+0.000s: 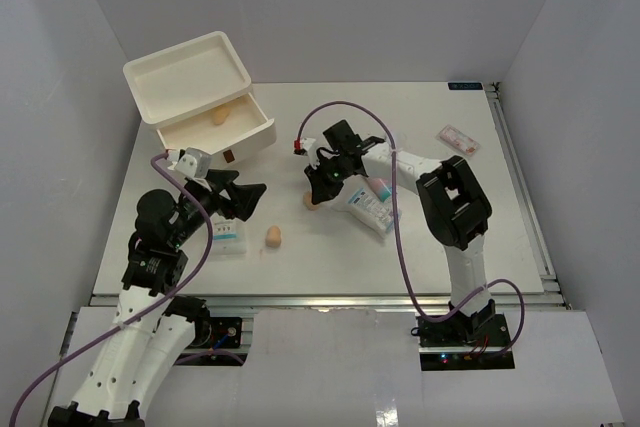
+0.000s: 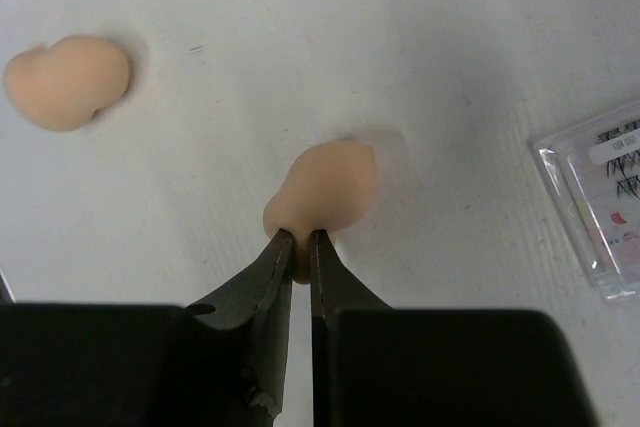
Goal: Organize the makeup
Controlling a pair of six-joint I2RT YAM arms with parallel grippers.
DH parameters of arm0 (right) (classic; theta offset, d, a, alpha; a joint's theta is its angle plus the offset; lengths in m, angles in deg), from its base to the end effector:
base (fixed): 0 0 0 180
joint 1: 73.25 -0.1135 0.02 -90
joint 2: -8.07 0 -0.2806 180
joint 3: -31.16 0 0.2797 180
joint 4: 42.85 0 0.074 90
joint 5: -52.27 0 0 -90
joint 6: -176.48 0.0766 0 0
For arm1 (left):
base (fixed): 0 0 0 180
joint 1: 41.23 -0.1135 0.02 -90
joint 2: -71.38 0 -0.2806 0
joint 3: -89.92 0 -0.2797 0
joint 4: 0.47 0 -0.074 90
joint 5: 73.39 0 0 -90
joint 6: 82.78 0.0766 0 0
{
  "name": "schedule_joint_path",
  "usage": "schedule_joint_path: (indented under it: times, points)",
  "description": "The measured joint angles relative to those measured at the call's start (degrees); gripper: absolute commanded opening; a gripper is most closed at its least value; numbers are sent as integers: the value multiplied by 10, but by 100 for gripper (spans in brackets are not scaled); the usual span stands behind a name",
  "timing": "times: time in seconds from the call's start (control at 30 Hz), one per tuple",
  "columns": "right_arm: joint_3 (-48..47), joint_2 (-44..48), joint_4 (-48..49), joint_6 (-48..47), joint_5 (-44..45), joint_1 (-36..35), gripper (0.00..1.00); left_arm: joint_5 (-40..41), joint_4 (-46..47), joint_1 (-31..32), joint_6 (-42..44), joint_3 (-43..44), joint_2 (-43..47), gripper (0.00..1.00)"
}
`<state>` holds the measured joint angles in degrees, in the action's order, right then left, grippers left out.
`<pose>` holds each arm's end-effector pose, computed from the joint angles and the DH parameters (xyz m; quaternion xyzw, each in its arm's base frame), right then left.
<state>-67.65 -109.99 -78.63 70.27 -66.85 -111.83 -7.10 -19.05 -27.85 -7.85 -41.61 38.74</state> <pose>0.3651 0.3390 0.1534 -0.4918 0.7849 0.2916 0.2388 0.1843 -0.0755 0.3342 0.1313 0.7104 -0.3101 0.6180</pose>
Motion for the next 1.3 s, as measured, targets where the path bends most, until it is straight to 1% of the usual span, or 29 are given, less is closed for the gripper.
schedule_joint_path:
  times: [0.17, 0.3, 0.37, 0.47, 0.5, 0.63, 0.83, 0.9, 1.03, 1.13, 1.17, 1.2, 1.3]
  points:
    - [-12, 71, -39, -69, -26, -1, 8, 1, 2, 0, 0, 0, 3, 91]
    - [-103, 104, -40, -98, -34, -1, 8, 5, 3, 0, 0, 0, 7, 91]
    - [-187, 94, -65, -99, -41, -1, 8, 11, 2, 0, 2, 0, 12, 91]
    - [-311, 59, -57, -92, -43, -2, 10, 24, 2, 0, 3, 0, 21, 91]
    - [-336, 51, -50, -88, -41, -3, 10, 28, 2, 0, 4, 0, 24, 91]
    - [-386, 25, -16, -55, -22, -12, 10, 44, 2, 0, 5, 0, 34, 91]
    - [-444, -54, 41, -18, 36, -47, 14, 62, 1, 0, 6, 0, 36, 91]
    - [-455, -79, 57, -12, 58, -59, 19, 66, 1, 0, 7, 0, 36, 91]
    - [-463, -117, 81, -5, 103, -78, 50, 73, 0, 0, 7, 0, 37, 91]
    - [-463, -131, 88, -8, 129, -88, 68, 78, -3, 0, 8, 0, 40, 91]
    - [-463, -133, 89, -8, 135, -89, 72, 79, -3, 0, 8, 0, 41, 91]
    - [-463, -134, 90, -10, 140, -89, 73, 80, -3, 0, 8, 0, 41, 92]
    - [-463, -133, 101, -10, 146, -87, 74, 80, -3, 0, 9, 0, 42, 92]
